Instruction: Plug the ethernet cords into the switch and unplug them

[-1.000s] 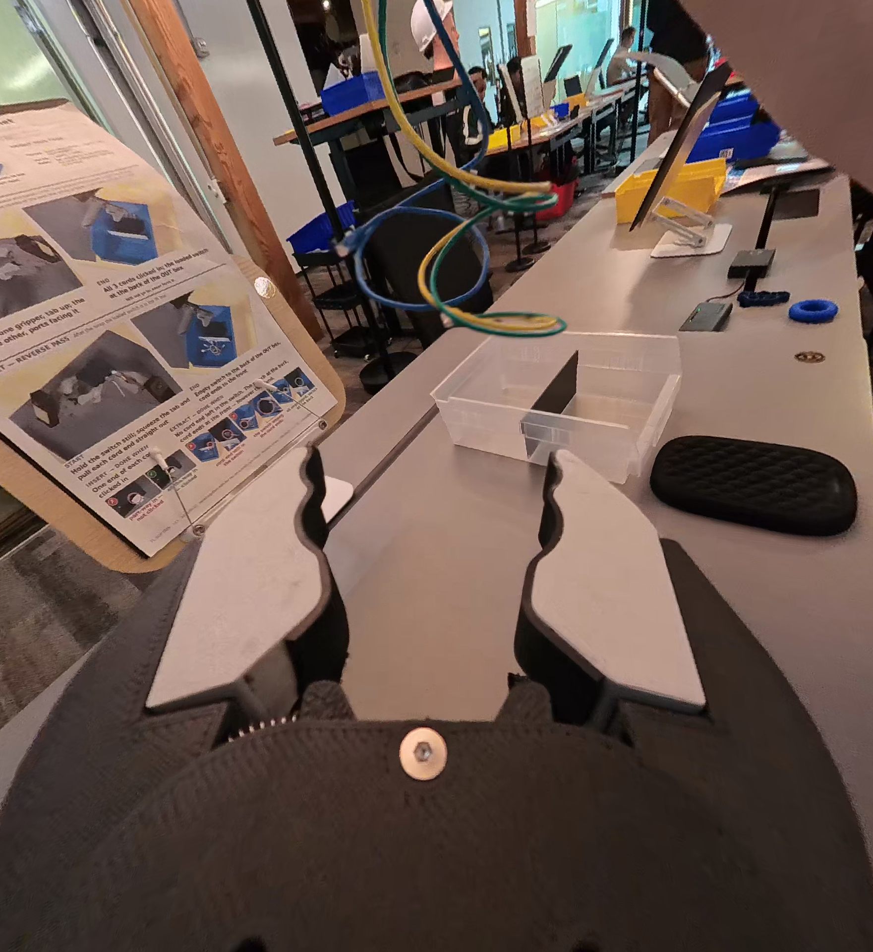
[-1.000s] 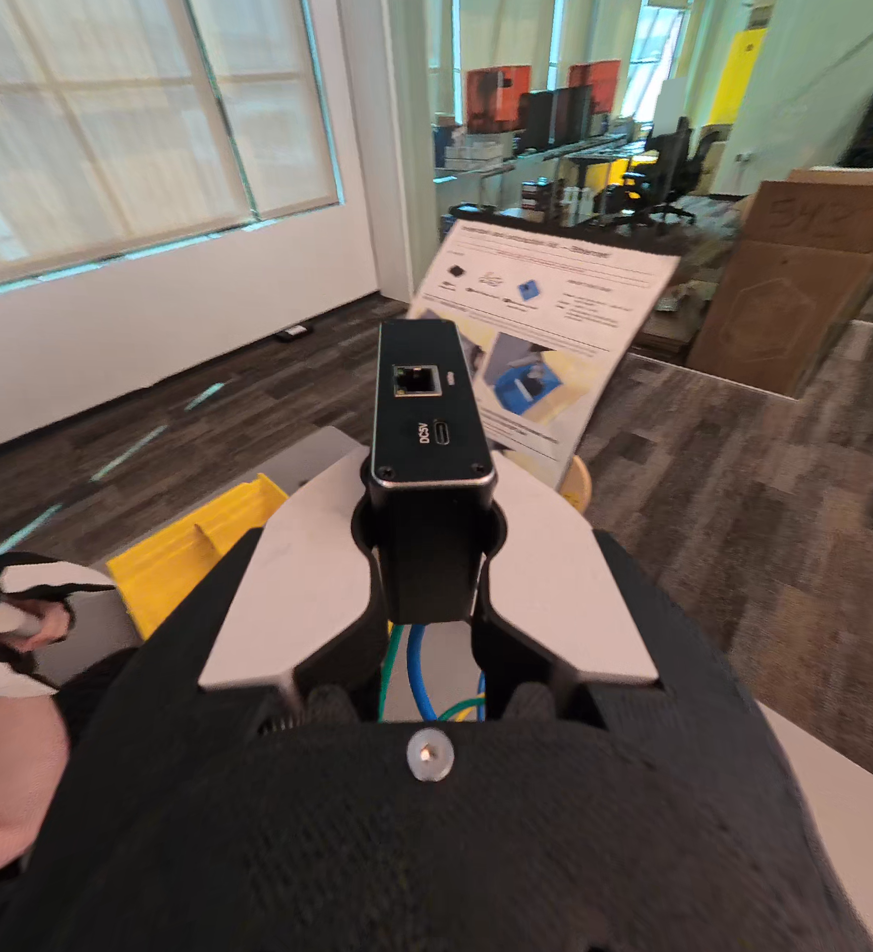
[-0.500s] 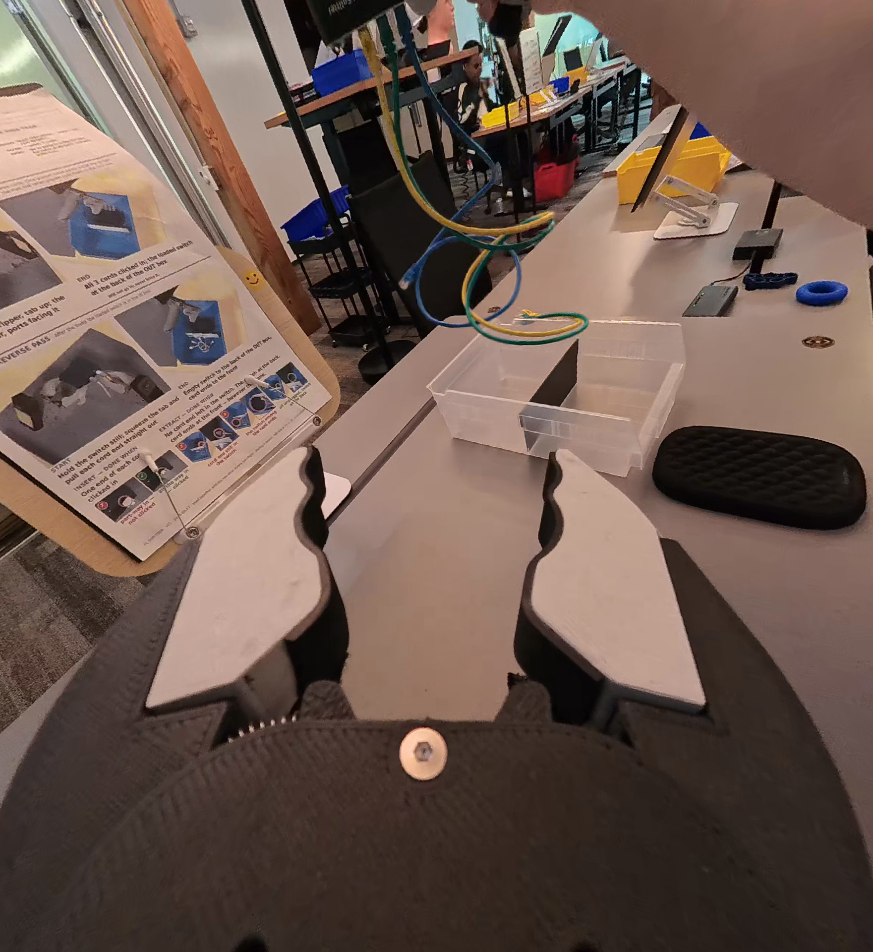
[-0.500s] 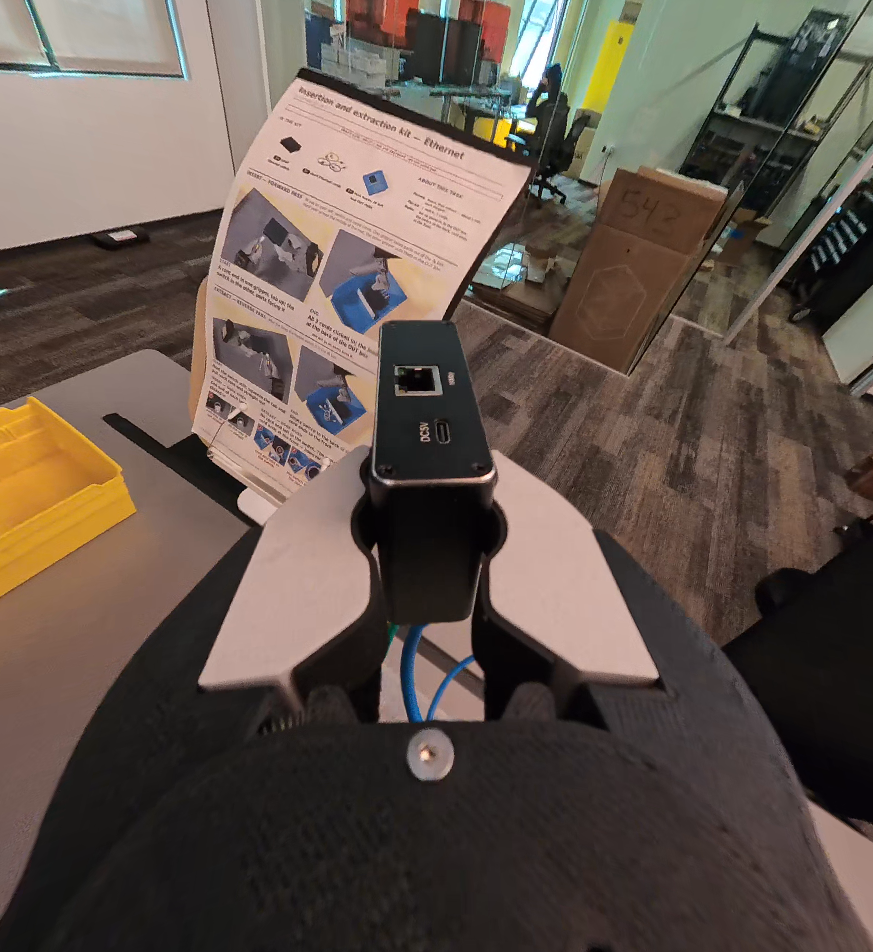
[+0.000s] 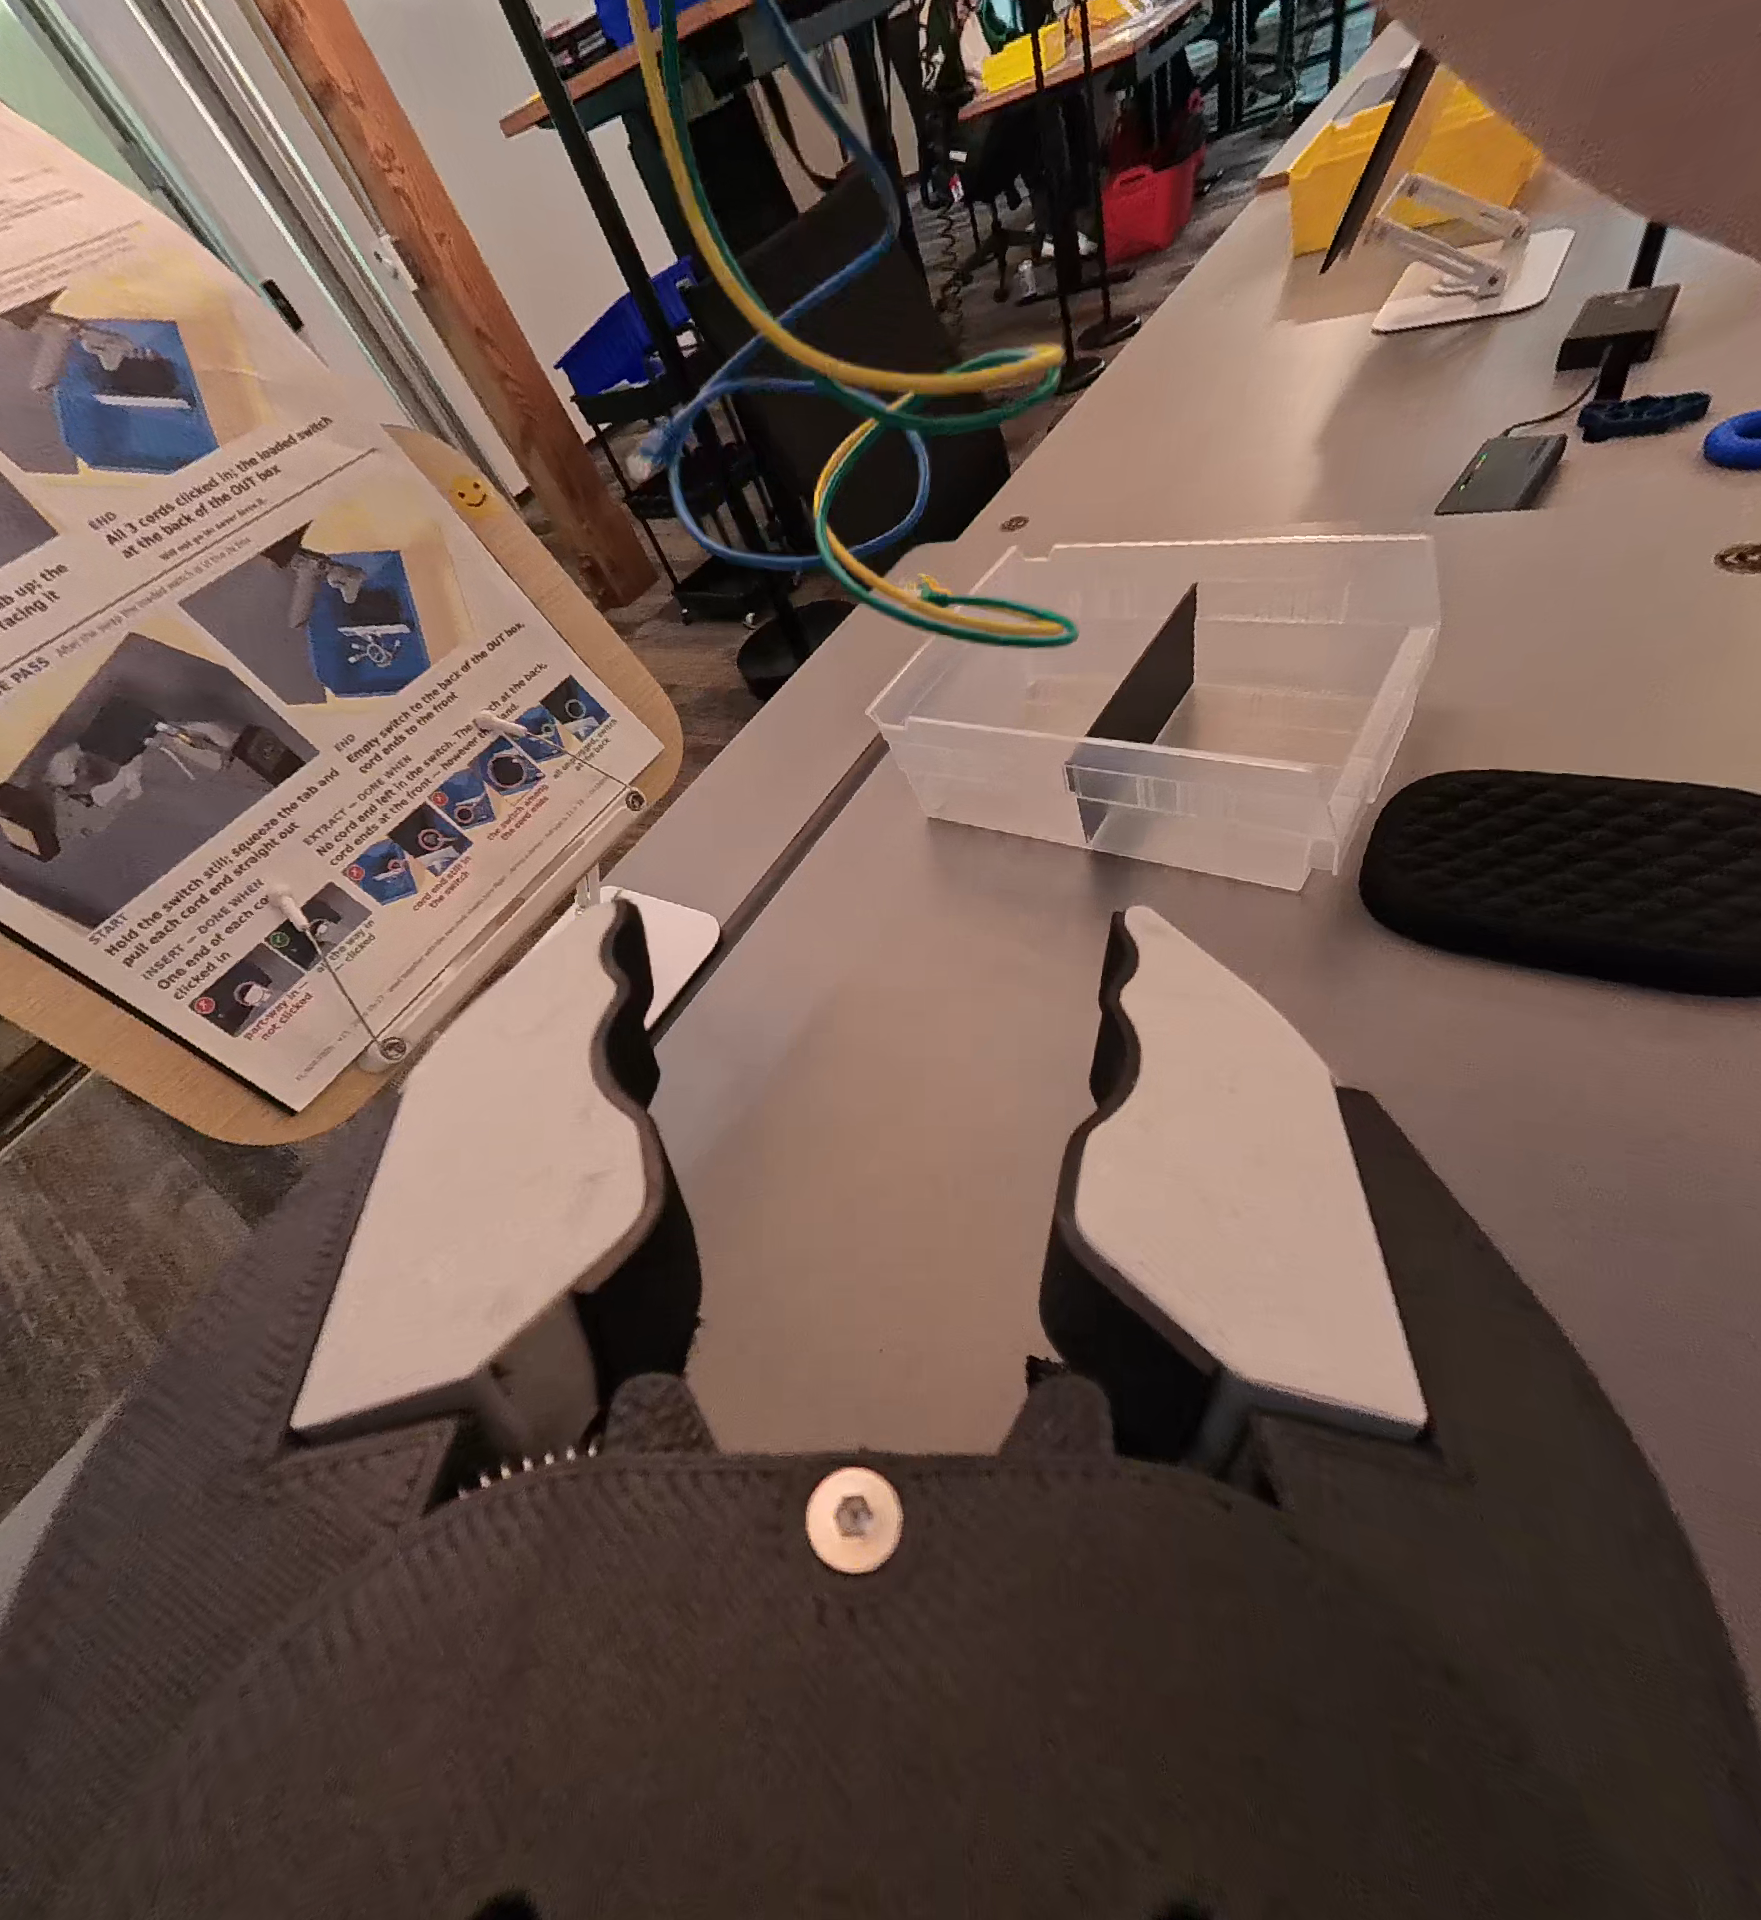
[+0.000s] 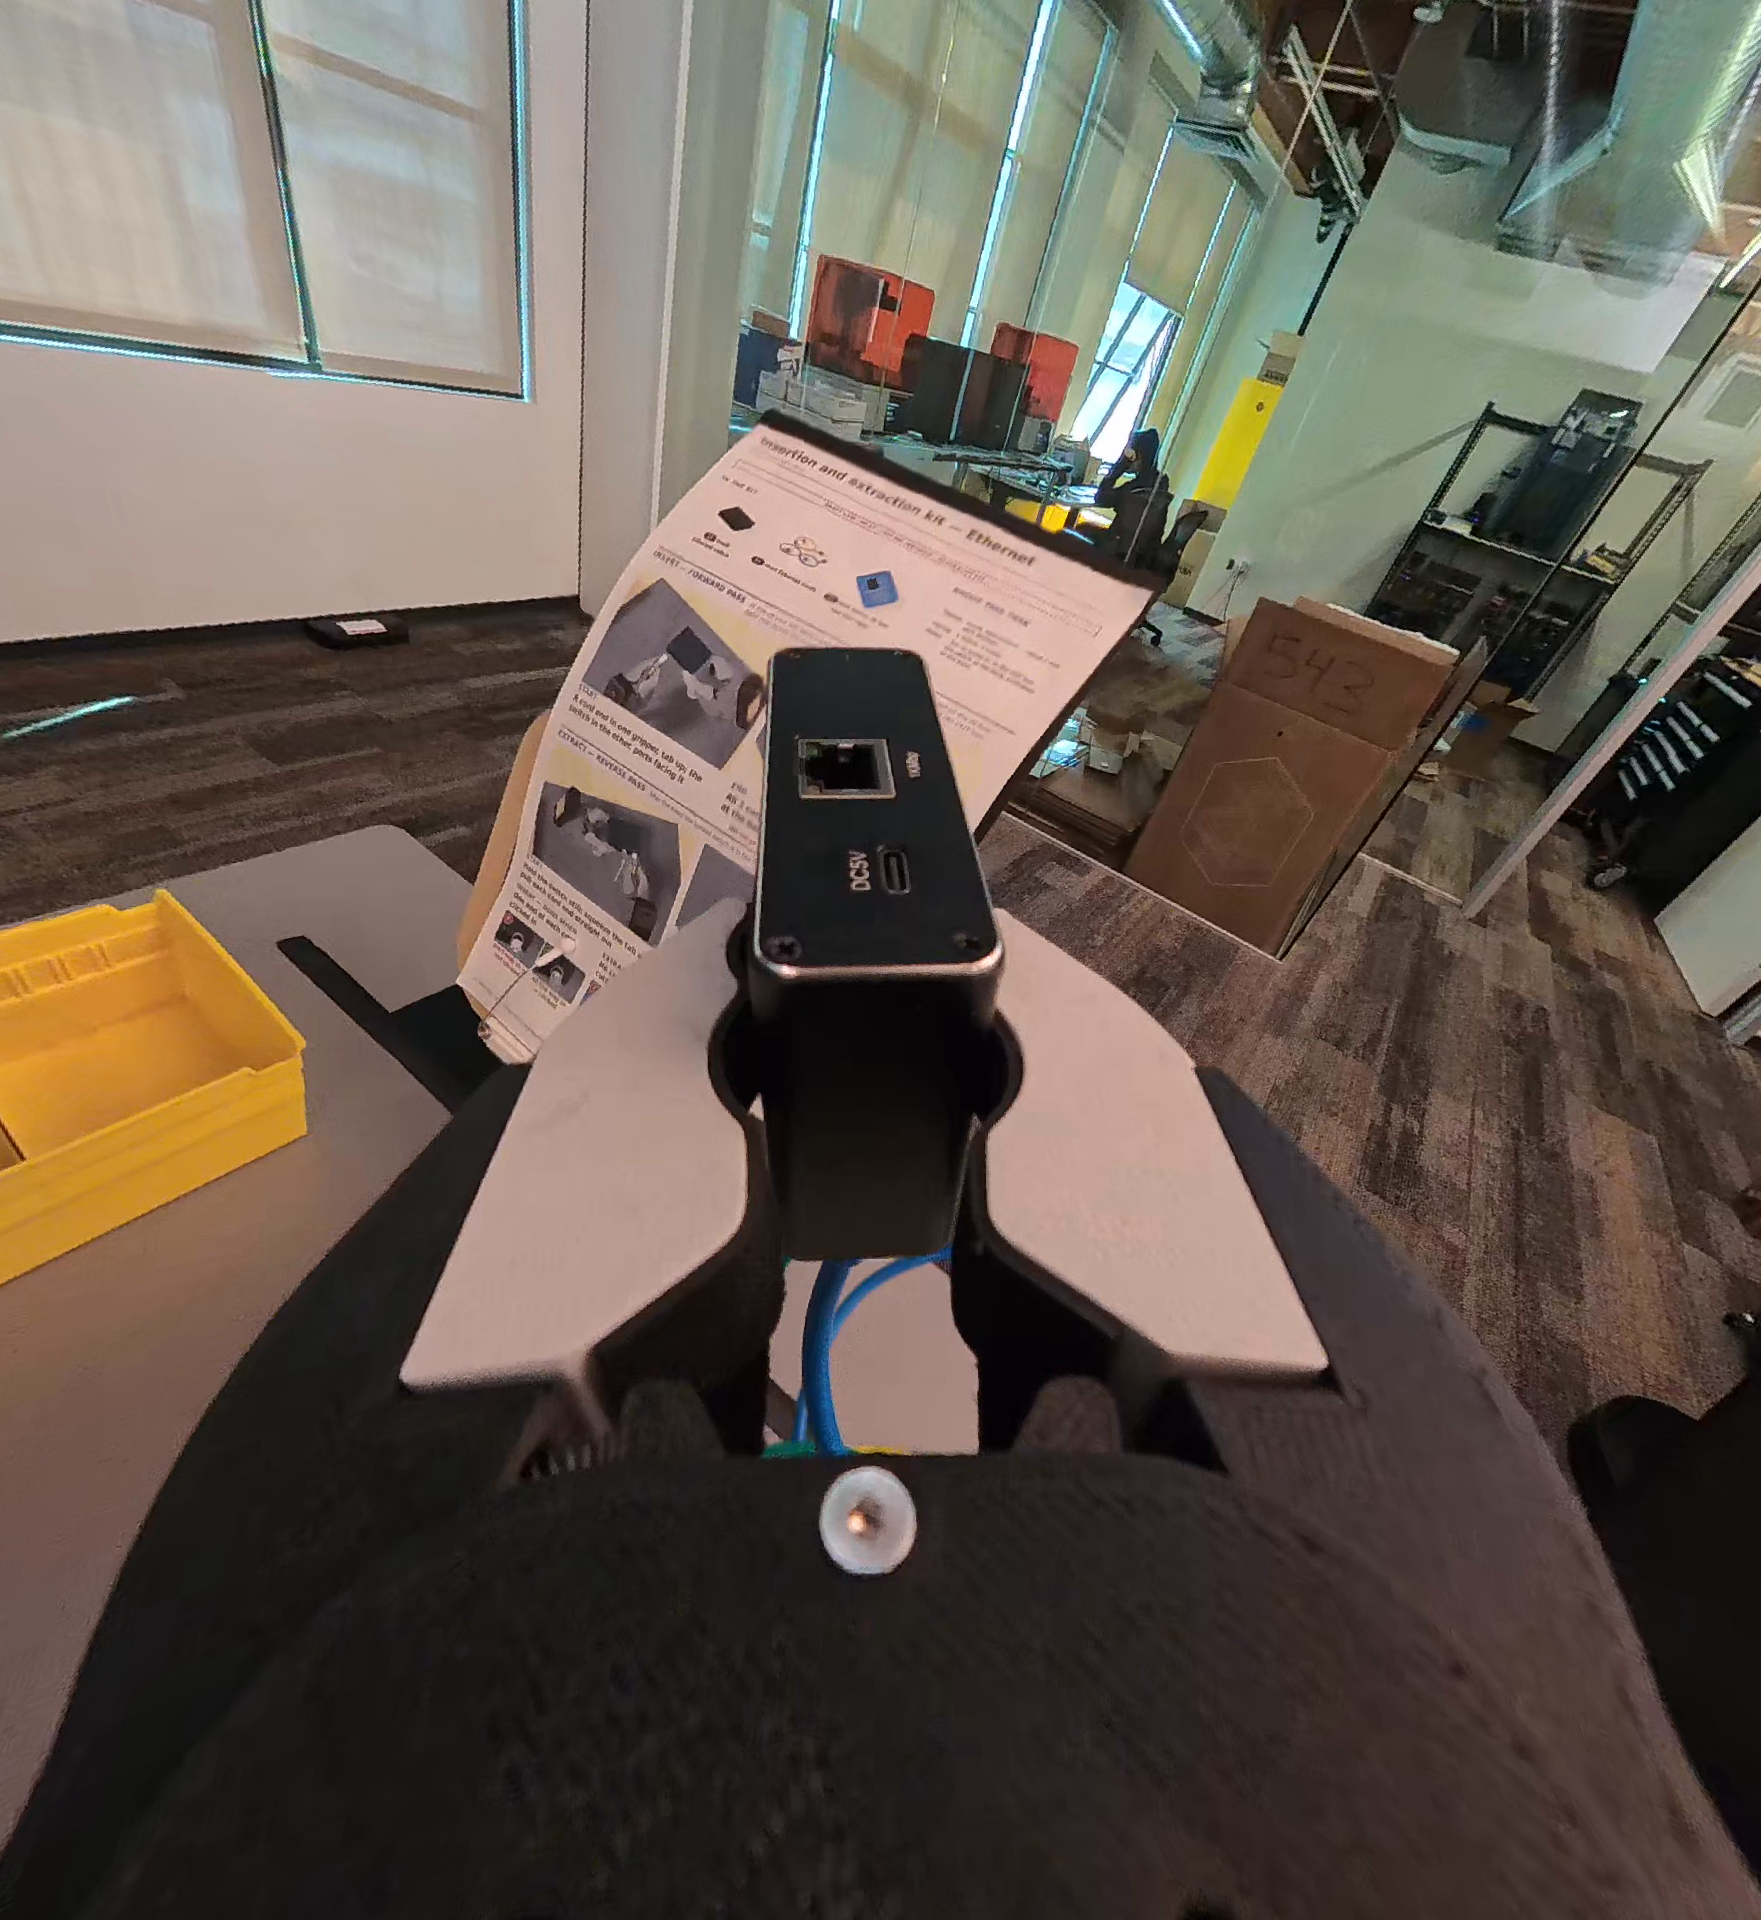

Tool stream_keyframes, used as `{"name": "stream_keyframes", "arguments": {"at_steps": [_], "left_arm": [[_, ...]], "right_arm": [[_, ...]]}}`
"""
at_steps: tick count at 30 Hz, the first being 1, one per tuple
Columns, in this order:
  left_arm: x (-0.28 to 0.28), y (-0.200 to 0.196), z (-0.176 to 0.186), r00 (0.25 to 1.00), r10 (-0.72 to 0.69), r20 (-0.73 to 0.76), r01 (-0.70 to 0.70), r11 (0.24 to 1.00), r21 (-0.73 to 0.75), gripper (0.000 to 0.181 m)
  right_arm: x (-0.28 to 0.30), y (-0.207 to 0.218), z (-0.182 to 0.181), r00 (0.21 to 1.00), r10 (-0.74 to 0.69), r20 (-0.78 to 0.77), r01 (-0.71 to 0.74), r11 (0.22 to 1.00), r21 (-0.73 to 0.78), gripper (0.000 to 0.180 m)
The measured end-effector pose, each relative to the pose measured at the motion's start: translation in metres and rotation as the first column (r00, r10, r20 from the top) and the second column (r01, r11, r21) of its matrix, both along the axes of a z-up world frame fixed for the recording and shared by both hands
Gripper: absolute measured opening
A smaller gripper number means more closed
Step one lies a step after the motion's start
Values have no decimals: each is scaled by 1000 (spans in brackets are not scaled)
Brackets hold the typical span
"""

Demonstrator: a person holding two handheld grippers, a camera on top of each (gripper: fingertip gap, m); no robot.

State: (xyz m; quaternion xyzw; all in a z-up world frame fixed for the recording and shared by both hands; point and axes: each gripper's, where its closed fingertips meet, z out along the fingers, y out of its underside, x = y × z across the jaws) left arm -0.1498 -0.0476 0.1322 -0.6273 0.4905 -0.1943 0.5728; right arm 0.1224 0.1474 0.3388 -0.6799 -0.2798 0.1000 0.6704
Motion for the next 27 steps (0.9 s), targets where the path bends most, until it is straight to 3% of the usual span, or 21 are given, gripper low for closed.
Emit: {"name": "stream_keyframes", "arguments": {"at_steps": [11, 18, 27], "left_arm": [[-5, -3, 6, 998, -25, 50, 26, 1000, -14, 82], [-1, -5, 6, 999, -34, 41, 34, 999, -7, 82], [4, -7, 1, 999, -43, 11, 43, 999, -11, 82]], "right_arm": [[30, -7, -74, 997, -58, 59, 56, 998, 34, 36], [18, -32, -105, 993, 106, 59, -101, 992, -75, 36], [10, -85, -146, 951, 296, 88, -265, 929, -259, 38]]}}
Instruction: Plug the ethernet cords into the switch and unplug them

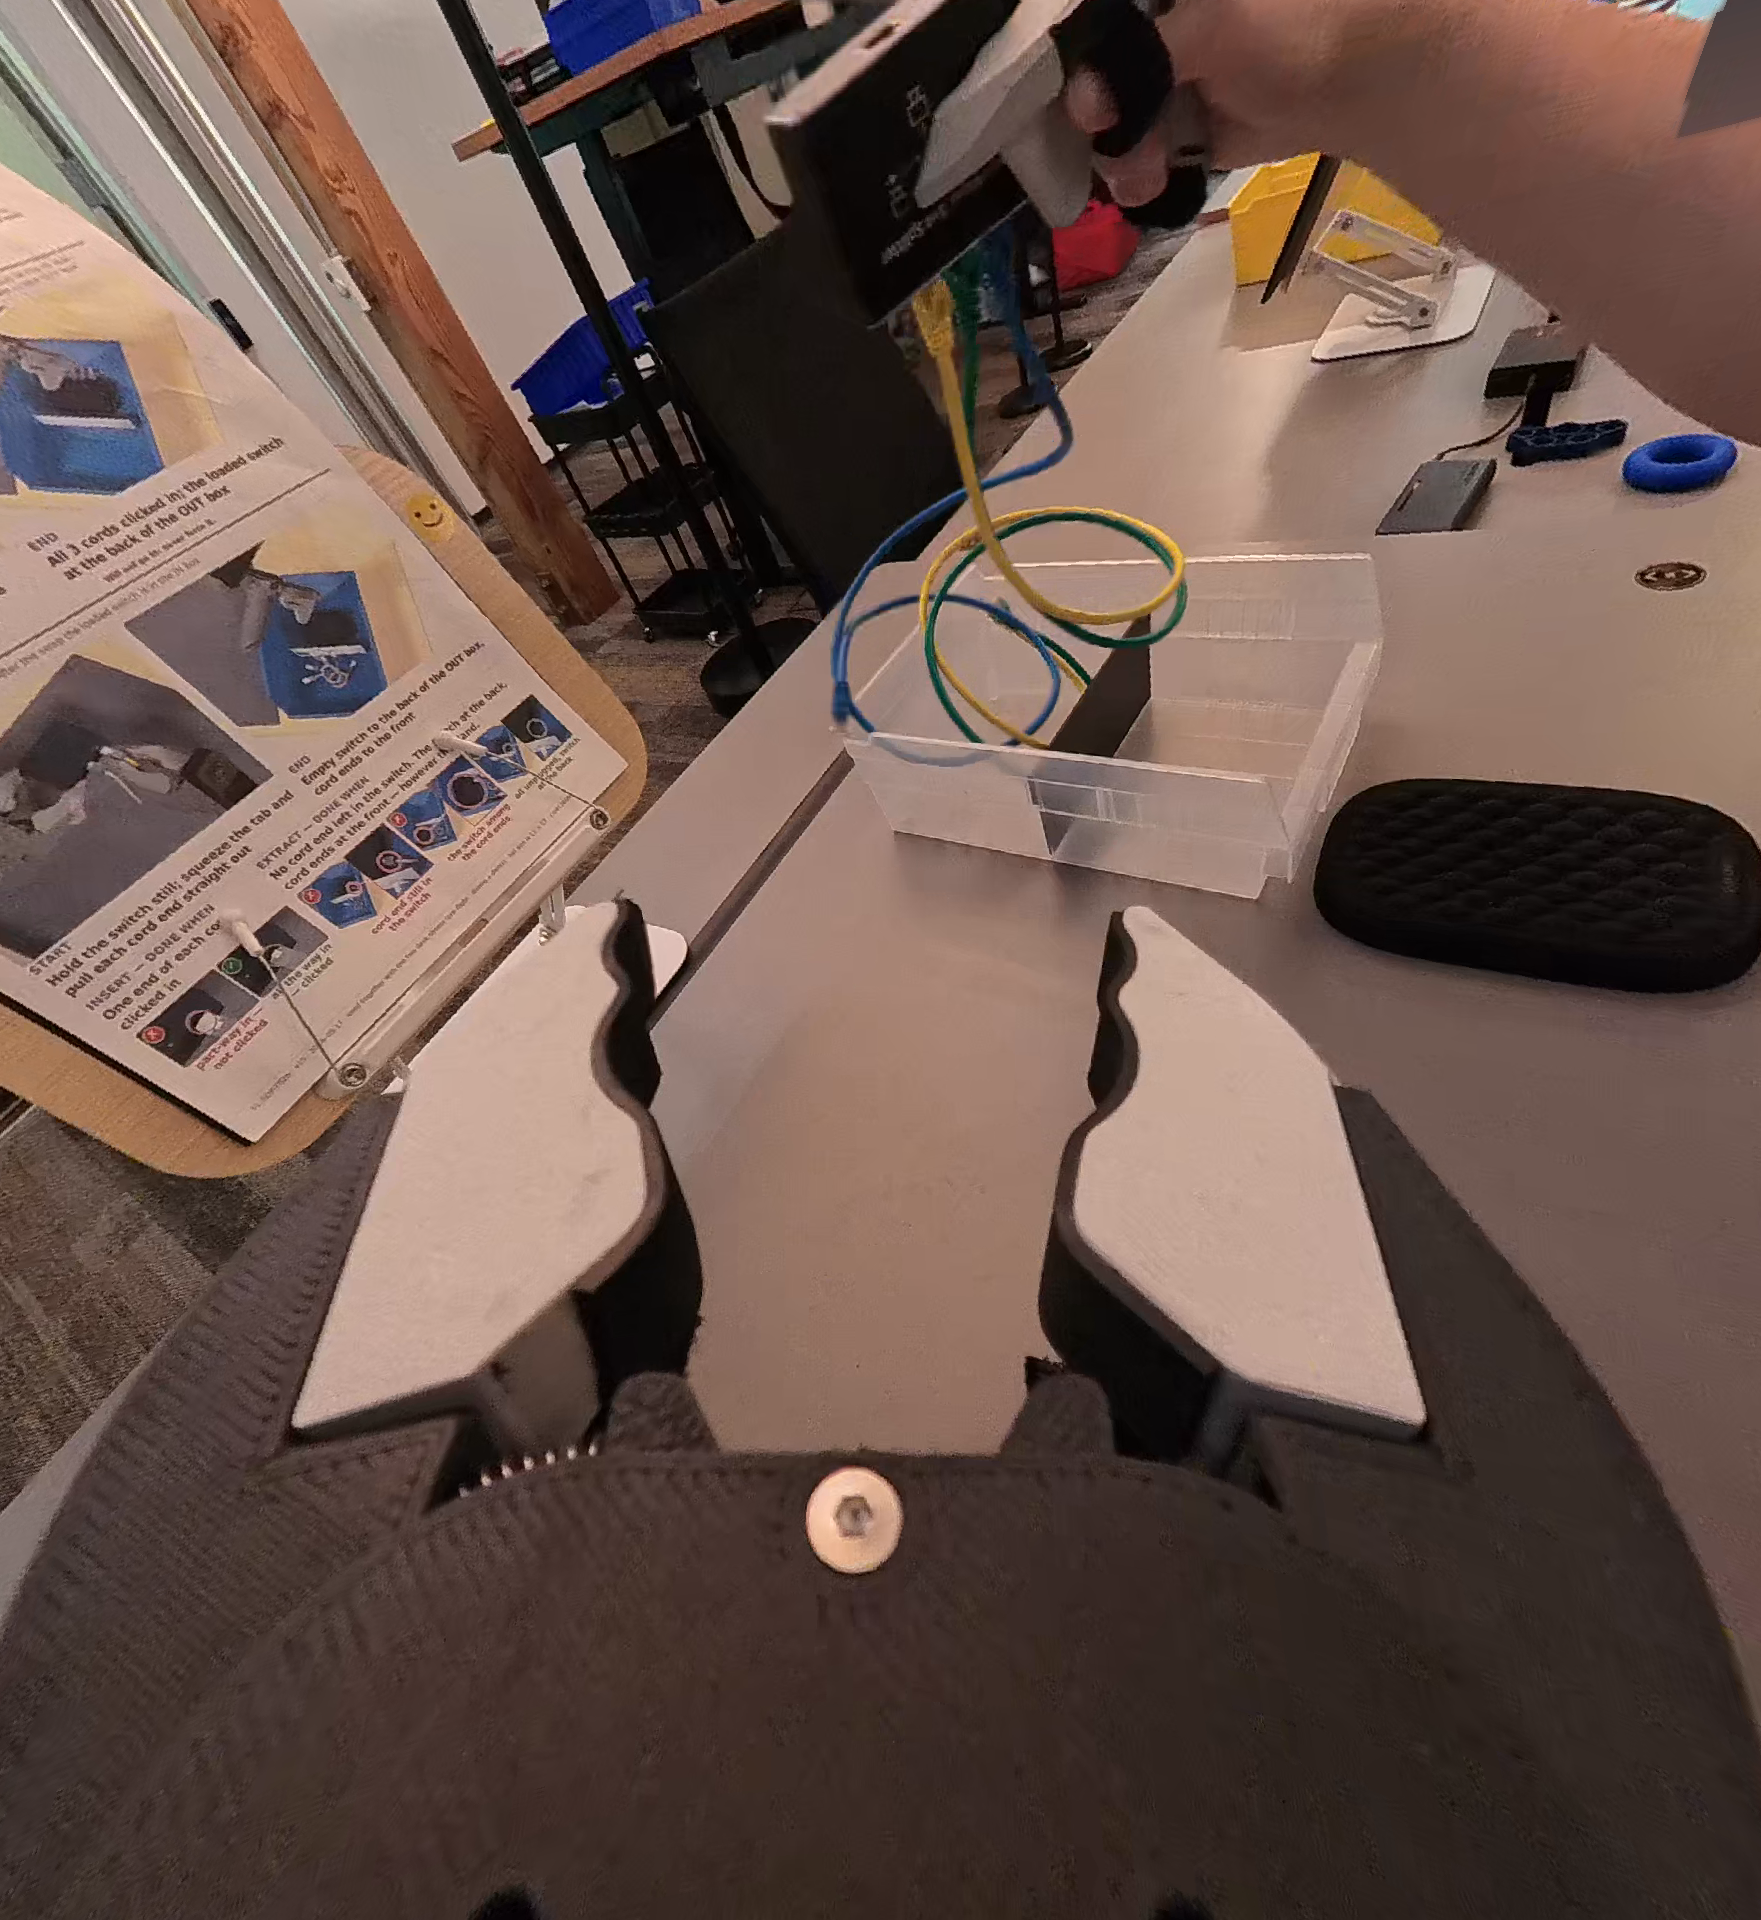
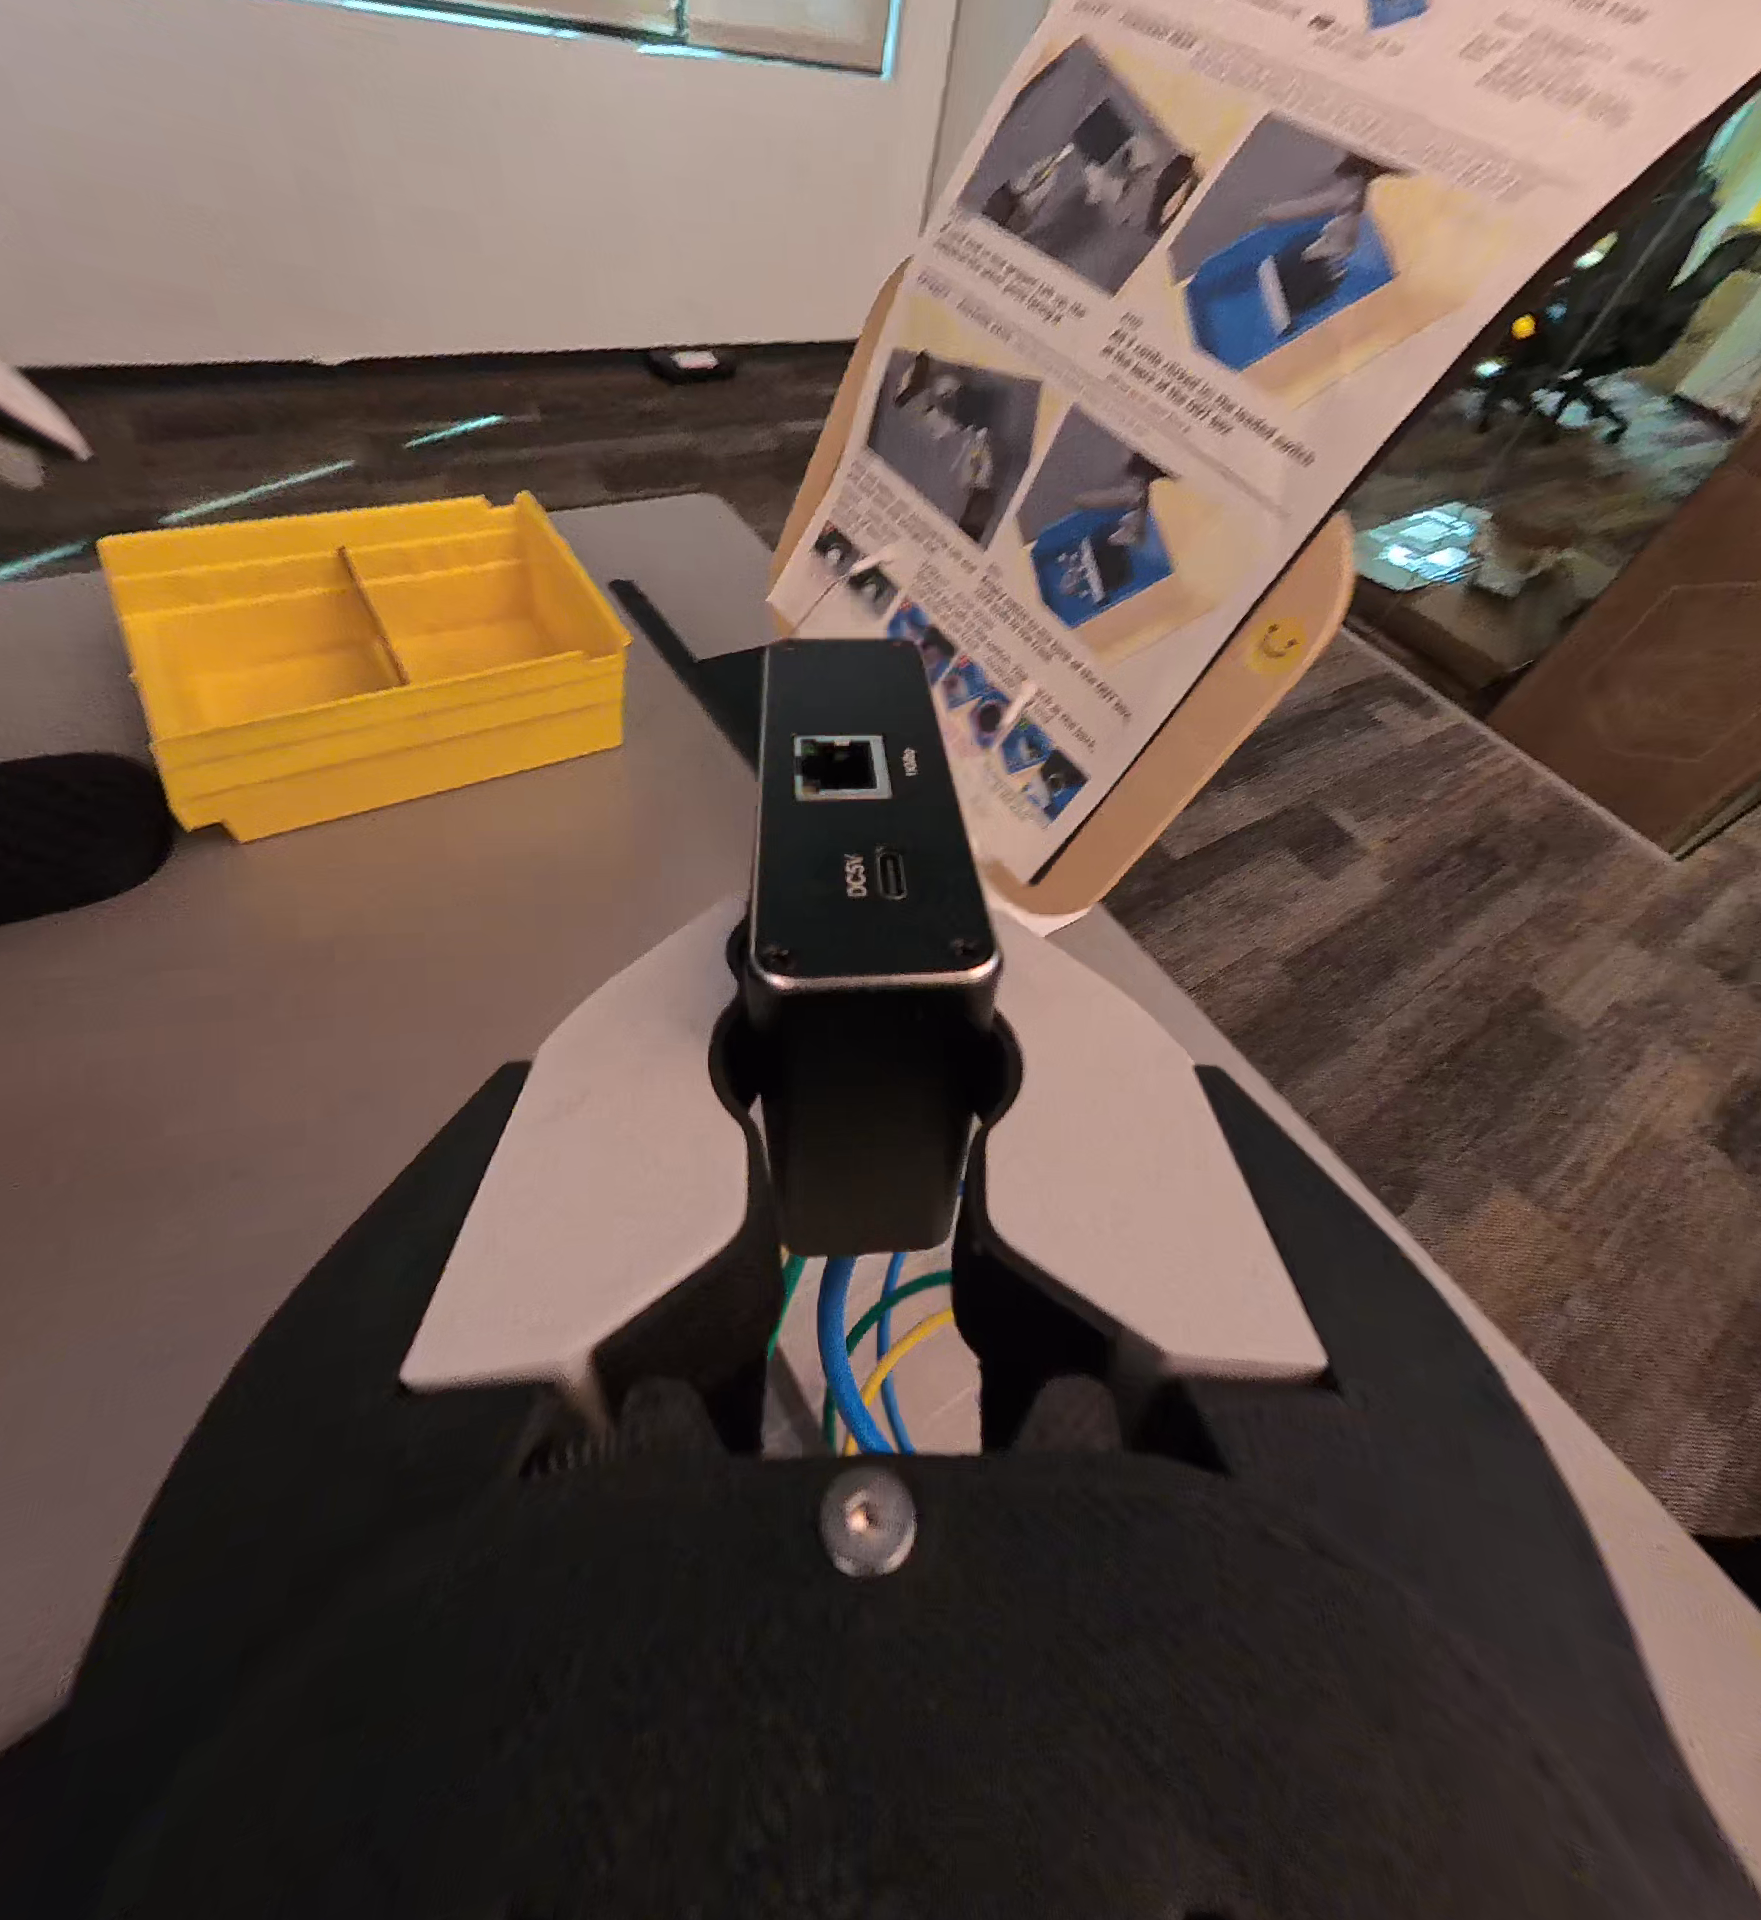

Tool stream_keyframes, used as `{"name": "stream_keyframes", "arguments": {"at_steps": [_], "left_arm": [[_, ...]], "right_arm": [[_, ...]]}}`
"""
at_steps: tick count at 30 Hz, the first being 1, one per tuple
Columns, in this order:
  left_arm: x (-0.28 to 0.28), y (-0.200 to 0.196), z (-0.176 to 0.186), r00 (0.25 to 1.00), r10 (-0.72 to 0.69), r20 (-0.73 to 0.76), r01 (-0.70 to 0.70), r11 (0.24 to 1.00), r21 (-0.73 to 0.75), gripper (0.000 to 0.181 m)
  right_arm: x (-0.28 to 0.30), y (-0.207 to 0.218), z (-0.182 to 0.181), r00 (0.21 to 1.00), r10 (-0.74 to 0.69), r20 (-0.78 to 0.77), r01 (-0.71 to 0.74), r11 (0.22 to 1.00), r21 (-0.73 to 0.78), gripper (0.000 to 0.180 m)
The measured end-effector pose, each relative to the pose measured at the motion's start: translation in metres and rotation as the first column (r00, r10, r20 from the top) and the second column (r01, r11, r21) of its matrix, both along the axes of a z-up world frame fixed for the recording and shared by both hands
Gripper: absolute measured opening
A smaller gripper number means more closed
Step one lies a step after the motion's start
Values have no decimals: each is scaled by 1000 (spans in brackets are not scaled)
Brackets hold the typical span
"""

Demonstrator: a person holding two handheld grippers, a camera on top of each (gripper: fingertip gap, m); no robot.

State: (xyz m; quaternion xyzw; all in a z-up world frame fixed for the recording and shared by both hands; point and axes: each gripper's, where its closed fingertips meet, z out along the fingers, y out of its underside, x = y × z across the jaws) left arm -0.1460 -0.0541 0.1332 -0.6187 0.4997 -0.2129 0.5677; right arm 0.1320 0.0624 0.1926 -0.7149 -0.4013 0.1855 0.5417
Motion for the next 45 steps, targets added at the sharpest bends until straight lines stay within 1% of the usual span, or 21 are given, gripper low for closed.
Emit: {"name": "stream_keyframes", "arguments": {"at_steps": [2, 6, 8, 10, 12, 14, 18, 21, 25, 27, 30, 32, 33, 36, 42, 45], "left_arm": [[2, -1, -1, 1000, -2, -10, 2, 1000, 4, 82], [6, -1, -4, 1000, -6, -26, 6, 1000, 3, 82], [8, -1, -6, 999, -5, -37, 5, 1000, 1, 82], [9, 0, -8, 999, -2, -50, 2, 1000, 0, 82], [10, 1, -10, 998, 4, -60, -4, 1000, 0, 82], [10, 3, -12, 998, 6, -65, -7, 1000, -3, 82], [9, 5, -14, 997, 8, -70, -9, 1000, -10, 82], [9, 6, -15, 998, 5, -70, -7, 1000, -16, 82], [11, 7, -17, 997, 1, -75, -2, 1000, -24, 82], [12, 7, -18, 997, 1, -82, -3, 1000, -24, 82], [14, 7, -19, 996, 0, -92, -2, 1000, -22, 82], [16, 6, -20, 995, -2, -99, 0, 1000, -20, 82], [17, 6, -21, 995, 0, -102, -2, 1000, -20, 82], [20, 7, -25, 992, 5, -123, -8, 1000, -23, 82], [24, 6, -30, 987, 11, -158, -13, 1000, -14, 82], [25, 5, -30, 987, 13, -163, -15, 1000, -10, 81]], "right_arm": [[4, -6, -8, 1000, 12, 26, -11, 1000, -25, 36], [18, 7, -16, 999, -25, 43, 28, 996, -80, 36], [20, 20, -14, 998, -34, 58, 37, 998, -50, 36], [11, 27, -11, 997, 31, 68, -31, 1000, -6, 36], [-3, 36, -7, 995, 91, 37, -92, 996, 17, 36], [-12, 47, -7, 992, 122, -6, -122, 992, 18, 36], [-17, 62, -26, 987, 162, 3, -162, 984, 73, 36], [-11, 59, -44, 977, 211, -40, -207, 975, 76, 36], [6, 45, -65, 961, 251, -113, -252, 968, 7, 36], [13, 31, -71, 944, 292, -155, -302, 952, -47, 36], [30, 24, -80, 957, 261, -130, -270, 961, -54, 36], [38, 25, -74, 964, 233, -125, -234, 972, 6, 36], [38, 24, -68, 963, 241, -118, -236, 970, 58, 36], [29, 24, -52, 962, 269, -54, -251, 941, 228, 36], [17, 51, -49, 981, 193, 29, -191, 917, 351, 36], [12, 57, -61, 980, 189, 65, -200, 909, 366, 36]]}}
